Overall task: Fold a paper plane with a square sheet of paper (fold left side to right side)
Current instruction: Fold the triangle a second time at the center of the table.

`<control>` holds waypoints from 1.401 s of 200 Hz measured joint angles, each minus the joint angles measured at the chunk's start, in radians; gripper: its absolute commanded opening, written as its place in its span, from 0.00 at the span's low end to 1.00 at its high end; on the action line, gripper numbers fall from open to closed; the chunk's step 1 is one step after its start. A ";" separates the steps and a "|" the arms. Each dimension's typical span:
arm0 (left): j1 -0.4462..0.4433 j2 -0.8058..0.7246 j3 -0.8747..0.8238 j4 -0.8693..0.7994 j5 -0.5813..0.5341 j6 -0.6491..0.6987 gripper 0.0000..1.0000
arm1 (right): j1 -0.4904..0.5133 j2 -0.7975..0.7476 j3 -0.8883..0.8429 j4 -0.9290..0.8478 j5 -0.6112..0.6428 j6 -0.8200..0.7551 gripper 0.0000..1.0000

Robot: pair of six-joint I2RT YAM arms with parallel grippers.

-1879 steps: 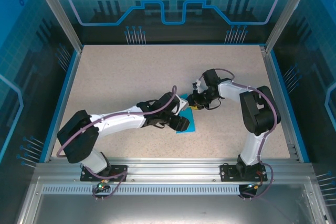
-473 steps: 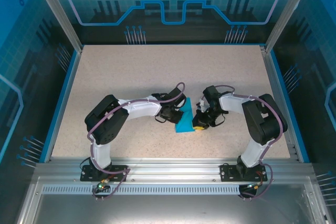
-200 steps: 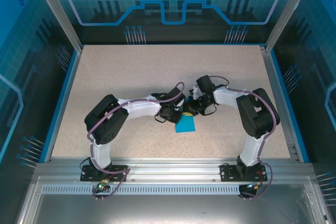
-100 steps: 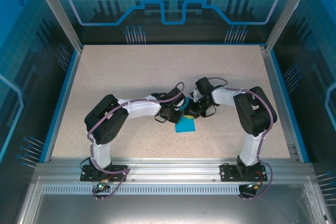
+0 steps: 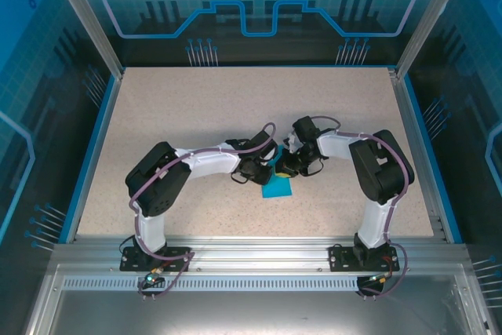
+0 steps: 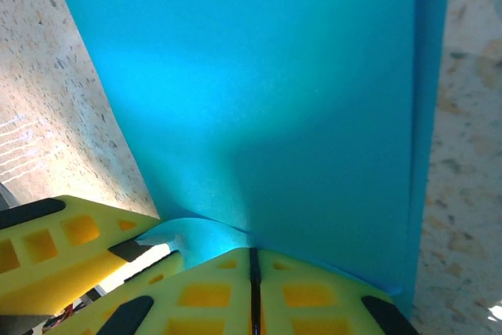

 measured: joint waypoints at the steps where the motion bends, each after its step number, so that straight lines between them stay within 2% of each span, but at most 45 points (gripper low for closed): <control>1: 0.000 -0.002 0.000 -0.001 0.000 0.003 0.34 | 0.000 0.000 -0.001 0.000 0.000 0.000 0.09; 31: 0.000 -0.076 0.005 -0.033 0.002 0.003 0.43 | -0.005 -0.003 -0.014 0.021 -0.011 0.000 0.09; 47: 0.000 -0.131 0.006 -0.034 0.021 0.005 0.44 | -0.006 -0.003 -0.015 0.023 -0.014 0.000 0.09; 85: 0.000 -0.231 -0.029 0.023 0.162 0.004 0.43 | -0.006 -0.003 -0.015 0.024 -0.015 0.000 0.09; 112: -0.003 -0.203 -0.050 0.060 0.262 0.000 0.43 | -0.006 -0.003 -0.015 0.024 -0.015 0.000 0.09; 145: -0.016 -0.124 -0.053 0.089 0.325 -0.003 0.43 | -0.006 -0.003 -0.015 0.024 -0.015 0.000 0.09; 183: -0.019 -0.063 -0.064 0.100 0.346 -0.006 0.43 | -0.006 -0.003 -0.015 0.024 -0.015 -0.004 0.09; 250: -0.019 -0.060 -0.105 0.137 0.357 -0.006 0.41 | -0.010 -0.002 -0.015 0.023 -0.020 -0.011 0.09; 280: -0.020 -0.068 -0.151 0.161 0.360 -0.006 0.34 | -0.011 -0.002 -0.017 0.025 -0.022 -0.018 0.09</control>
